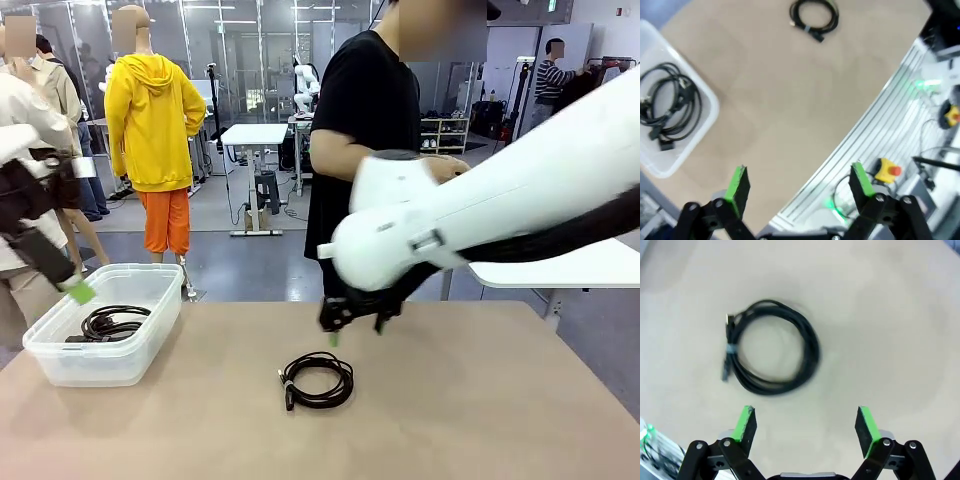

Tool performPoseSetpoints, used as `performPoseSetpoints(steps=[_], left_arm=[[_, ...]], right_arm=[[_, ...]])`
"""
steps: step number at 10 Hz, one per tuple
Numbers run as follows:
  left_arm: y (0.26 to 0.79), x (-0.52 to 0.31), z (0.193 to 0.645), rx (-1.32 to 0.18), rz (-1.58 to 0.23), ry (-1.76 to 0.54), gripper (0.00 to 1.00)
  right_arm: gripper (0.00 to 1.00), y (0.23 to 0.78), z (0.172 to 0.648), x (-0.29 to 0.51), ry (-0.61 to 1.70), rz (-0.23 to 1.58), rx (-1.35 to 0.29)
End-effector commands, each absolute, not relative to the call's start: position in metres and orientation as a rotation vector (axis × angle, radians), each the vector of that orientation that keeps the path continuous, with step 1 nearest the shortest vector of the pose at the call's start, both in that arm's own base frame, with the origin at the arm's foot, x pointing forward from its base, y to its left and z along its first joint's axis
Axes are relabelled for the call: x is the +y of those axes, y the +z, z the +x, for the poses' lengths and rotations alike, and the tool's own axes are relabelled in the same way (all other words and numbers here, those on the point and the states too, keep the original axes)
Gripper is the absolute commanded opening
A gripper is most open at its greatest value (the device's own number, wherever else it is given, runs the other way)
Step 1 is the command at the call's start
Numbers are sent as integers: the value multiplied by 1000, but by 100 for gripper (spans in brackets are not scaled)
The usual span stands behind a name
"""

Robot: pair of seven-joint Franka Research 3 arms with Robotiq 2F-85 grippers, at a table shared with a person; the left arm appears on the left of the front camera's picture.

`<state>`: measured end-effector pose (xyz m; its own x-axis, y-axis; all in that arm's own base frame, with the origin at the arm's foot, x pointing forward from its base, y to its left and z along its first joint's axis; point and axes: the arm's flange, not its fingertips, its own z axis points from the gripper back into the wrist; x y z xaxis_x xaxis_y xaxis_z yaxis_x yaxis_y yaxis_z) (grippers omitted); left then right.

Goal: Organize and store the cables.
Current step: Place the USB Extension Cable into the Organizing box.

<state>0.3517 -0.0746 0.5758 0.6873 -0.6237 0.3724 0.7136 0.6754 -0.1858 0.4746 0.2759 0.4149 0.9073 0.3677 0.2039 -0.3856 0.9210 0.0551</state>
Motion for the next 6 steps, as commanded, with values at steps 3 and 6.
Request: performPoseSetpoints(steps=[3, 6], left_arm=[[580, -164, 382, -210, -404, -566, 100], [556, -239, 405, -194, -393, -343, 100]], right_arm=[[100, 450, 442, 118, 611, 211, -329], [100, 462, 407, 4, 699, 236, -469]])
